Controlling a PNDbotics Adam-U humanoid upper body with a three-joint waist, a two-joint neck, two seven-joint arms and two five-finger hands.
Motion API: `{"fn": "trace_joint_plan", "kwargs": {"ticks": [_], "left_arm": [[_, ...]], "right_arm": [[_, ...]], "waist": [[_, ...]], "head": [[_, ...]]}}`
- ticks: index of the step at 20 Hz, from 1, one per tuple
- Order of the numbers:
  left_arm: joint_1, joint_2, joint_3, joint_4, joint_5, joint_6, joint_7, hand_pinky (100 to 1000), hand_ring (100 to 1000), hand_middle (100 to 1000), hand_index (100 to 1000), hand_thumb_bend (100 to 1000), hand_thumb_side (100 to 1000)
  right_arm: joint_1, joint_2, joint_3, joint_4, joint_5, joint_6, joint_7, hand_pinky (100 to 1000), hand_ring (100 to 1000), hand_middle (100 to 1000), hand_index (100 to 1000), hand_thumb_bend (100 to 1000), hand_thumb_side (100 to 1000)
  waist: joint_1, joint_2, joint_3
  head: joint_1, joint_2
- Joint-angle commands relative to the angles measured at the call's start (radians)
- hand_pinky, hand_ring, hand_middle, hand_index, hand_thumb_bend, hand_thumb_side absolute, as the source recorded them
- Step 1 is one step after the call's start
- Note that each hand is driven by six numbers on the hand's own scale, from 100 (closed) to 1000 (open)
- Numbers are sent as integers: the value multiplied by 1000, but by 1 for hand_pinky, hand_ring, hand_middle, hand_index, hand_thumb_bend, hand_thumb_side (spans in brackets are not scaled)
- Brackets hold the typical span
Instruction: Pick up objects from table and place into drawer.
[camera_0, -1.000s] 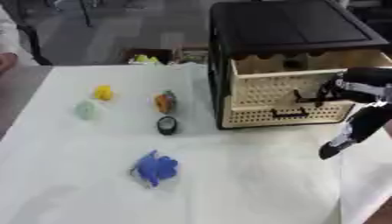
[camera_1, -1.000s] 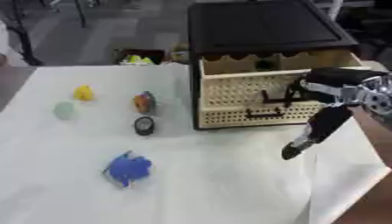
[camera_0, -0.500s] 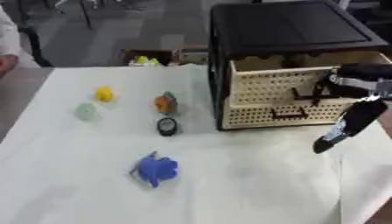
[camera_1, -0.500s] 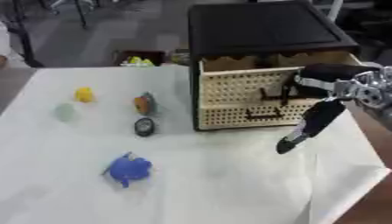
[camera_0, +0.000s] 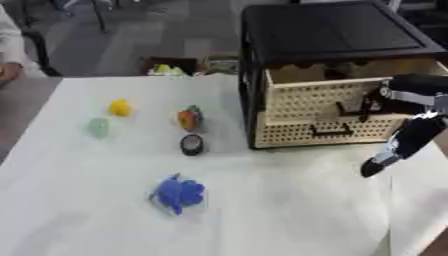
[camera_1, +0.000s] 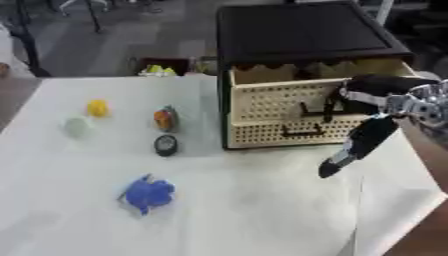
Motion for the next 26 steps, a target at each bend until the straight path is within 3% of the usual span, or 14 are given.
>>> {"fn": "trace_joint_plan", "kwargs": {"ticks": [1,26], "left_arm": [[-9,23,11,-15,6,-2,1,707,754,744,814,100,805],[-9,23,14,-15,5,0,5,701,753,743,814,100,806]], "right_arm": [[4,-34,-12,-14,4,1,-5,100,100,100,649,1000,551],[74,-50,-35,-125,-63,16,-5,100,100,100,637,1000,547]], "waist": [[-1,-11,-3],[-1,-11,-8]], "head": [[2,-8],[2,-14]]}}
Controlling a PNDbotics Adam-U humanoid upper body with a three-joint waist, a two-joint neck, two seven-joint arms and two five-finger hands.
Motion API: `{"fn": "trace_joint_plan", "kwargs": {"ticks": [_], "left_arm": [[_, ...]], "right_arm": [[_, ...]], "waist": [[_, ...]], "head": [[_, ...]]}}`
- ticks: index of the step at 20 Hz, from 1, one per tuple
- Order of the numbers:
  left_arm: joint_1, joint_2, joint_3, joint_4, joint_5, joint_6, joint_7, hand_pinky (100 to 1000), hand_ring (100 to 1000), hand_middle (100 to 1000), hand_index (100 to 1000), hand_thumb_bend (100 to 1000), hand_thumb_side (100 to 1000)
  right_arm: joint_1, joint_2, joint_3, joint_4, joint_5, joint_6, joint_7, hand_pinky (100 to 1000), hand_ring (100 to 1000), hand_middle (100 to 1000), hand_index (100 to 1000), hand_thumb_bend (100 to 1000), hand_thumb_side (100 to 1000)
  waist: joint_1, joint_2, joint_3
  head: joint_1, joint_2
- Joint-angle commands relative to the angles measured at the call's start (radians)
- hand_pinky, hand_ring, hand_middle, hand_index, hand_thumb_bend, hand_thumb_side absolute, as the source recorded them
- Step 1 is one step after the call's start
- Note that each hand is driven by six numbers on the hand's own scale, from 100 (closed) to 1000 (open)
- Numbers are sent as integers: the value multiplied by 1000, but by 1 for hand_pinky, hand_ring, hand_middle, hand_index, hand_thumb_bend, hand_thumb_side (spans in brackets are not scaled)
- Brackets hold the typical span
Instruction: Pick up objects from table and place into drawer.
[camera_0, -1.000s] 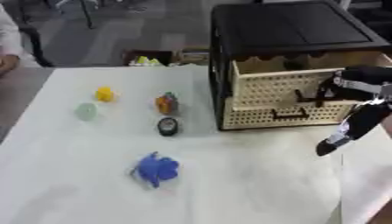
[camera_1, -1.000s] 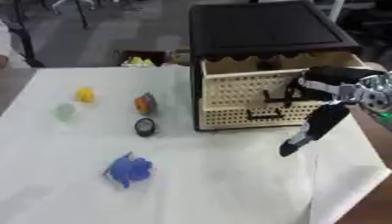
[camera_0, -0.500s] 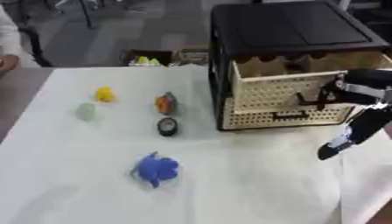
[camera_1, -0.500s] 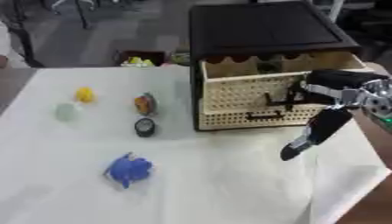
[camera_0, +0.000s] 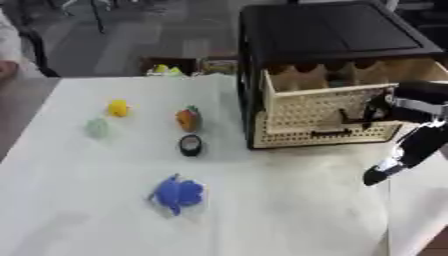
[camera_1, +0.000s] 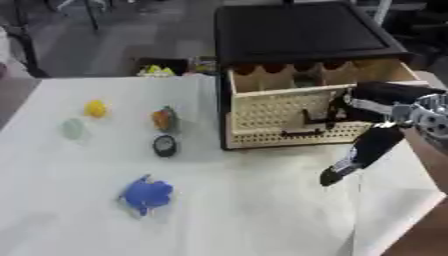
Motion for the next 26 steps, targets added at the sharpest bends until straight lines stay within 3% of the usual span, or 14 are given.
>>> {"fn": "trace_joint_plan", "kwargs": {"ticks": [1,26], "left_arm": [[-8,23,9,-15,5,0,4,701,753,743,814,100,806],[-5,25,13,-15,1,-4,8,700,752,743,815,100,804]], "right_arm": [[0,-36,1,-35,-20,1,7,100,100,100,637,1000,547],[60,-36,-25,-36,-14,10,14,100,100,100,634,1000,549]], "waist": [[-2,-11,-1],[-1,-11,-8]], "head": [[1,-13],[9,-12]]}}
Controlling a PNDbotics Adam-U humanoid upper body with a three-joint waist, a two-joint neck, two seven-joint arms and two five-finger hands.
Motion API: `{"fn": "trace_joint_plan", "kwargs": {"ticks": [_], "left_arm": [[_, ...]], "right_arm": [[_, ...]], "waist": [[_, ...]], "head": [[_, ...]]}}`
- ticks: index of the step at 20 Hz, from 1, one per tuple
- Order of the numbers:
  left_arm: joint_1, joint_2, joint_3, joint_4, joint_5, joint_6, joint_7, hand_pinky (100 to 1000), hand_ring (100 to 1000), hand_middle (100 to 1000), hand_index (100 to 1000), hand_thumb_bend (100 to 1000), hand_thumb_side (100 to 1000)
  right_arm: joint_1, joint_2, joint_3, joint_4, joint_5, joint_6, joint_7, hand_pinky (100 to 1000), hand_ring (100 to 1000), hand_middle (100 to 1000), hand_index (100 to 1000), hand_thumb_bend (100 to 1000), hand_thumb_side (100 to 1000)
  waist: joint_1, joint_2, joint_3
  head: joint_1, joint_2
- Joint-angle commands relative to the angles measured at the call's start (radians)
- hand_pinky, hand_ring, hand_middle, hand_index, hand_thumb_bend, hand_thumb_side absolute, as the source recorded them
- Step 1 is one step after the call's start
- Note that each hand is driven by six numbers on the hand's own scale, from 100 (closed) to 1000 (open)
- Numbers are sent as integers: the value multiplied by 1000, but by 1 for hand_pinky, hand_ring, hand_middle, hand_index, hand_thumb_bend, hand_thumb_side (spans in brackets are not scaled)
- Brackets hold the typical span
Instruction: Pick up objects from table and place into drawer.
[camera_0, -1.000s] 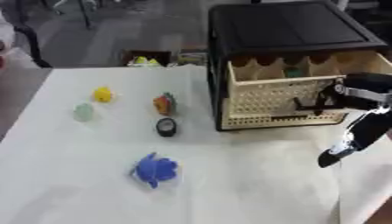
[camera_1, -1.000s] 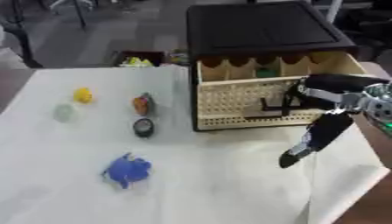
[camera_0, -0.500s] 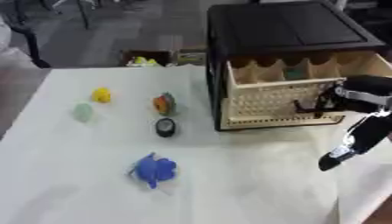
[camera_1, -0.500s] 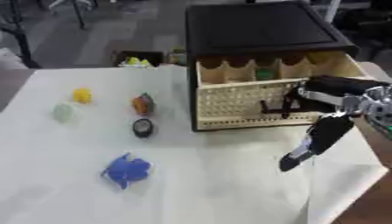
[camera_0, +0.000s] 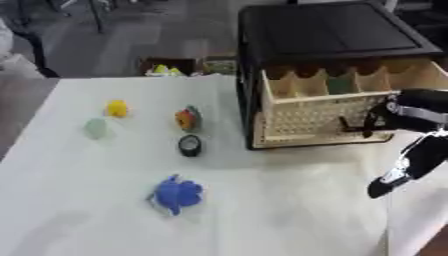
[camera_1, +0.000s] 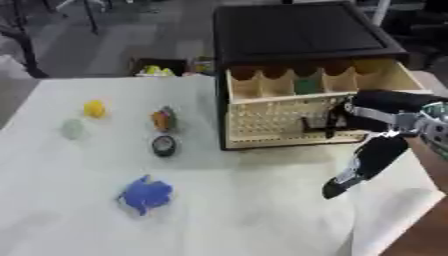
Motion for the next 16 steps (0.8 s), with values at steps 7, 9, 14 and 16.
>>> {"fn": "trace_joint_plan", "kwargs": {"ticks": [7,9,14,16], "left_arm": [[-7,27,11,-15,3,-1,6,700,753,743,815,100,802],[-8,28,12,-15,4,-1,7,700,753,743,815,100,801],[-8,29,12,-15,6,-1,9,700,753,743,815,100,801],[-9,29,12,-15,7,-1,9,700,753,743,815,100,801]], "right_arm": [[12,-38,1,-40,-10,-7,13,100,100,100,634,1000,549],[17,-37,-3,-38,-8,-2,10,100,100,100,634,1000,549],[28,-34,-9,-28,-6,0,9,100,100,100,633,1000,549],[29,-35,-9,-29,-7,-2,10,100,100,100,633,1000,549]], "waist": [[-2,-13,-3],[-2,-14,-4],[-2,-15,-5],[-2,-14,-5]], "head": [[3,-12],[4,-13],[6,-15],[6,-15]]}}
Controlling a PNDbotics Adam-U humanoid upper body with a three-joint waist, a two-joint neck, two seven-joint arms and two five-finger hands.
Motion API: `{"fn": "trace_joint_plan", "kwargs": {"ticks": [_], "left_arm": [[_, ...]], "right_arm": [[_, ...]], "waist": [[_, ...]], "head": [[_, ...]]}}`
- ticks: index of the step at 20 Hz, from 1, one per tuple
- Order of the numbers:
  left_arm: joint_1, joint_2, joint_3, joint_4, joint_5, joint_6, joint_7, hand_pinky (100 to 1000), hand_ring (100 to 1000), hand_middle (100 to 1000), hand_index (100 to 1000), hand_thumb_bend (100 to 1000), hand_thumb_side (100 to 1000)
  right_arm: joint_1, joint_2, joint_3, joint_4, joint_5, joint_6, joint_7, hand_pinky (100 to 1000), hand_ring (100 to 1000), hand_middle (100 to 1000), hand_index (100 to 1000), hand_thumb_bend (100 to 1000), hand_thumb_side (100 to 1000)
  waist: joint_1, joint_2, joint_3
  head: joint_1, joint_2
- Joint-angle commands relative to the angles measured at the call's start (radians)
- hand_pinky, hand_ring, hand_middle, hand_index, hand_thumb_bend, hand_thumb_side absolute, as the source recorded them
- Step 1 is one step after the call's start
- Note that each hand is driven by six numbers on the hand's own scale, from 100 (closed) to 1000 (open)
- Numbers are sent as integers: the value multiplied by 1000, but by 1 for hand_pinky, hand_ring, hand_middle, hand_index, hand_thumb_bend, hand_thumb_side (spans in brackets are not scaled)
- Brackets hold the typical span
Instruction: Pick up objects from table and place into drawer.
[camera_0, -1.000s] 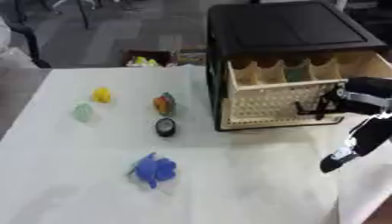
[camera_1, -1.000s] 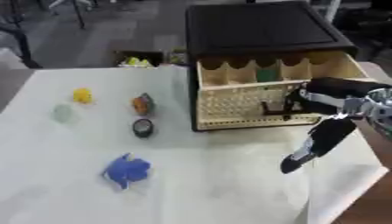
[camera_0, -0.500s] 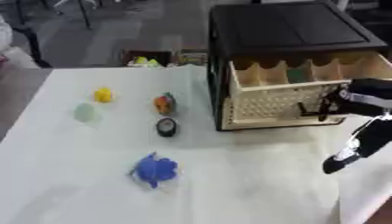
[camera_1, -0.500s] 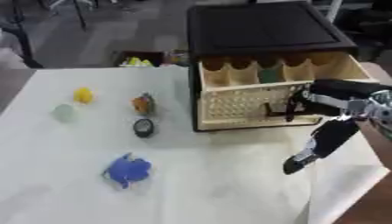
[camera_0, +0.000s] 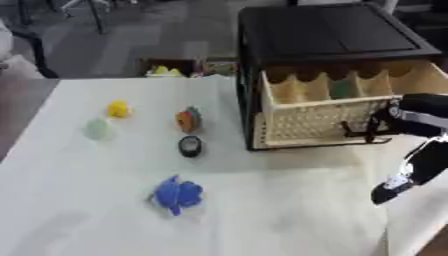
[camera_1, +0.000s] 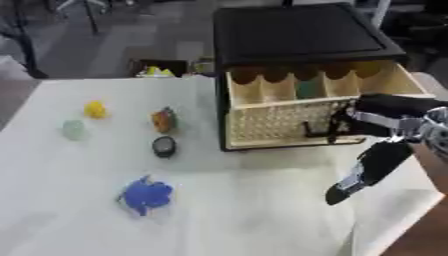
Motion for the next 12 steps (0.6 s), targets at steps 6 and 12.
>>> {"fn": "trace_joint_plan", "kwargs": {"ticks": [6,12], "left_arm": [[-10,30,8,-15,7,-2,3,699,753,743,815,100,800],[-9,31,8,-15,9,0,4,699,753,743,816,100,799]], "right_arm": [[10,-30,-4,-18,-11,-3,7,100,100,100,631,1000,549],[16,-29,-6,-27,-15,-4,8,100,100,100,628,1000,549]], "waist": [[-1,-10,-3],[-2,-13,-4]], "head": [[5,-8],[5,-8]]}}
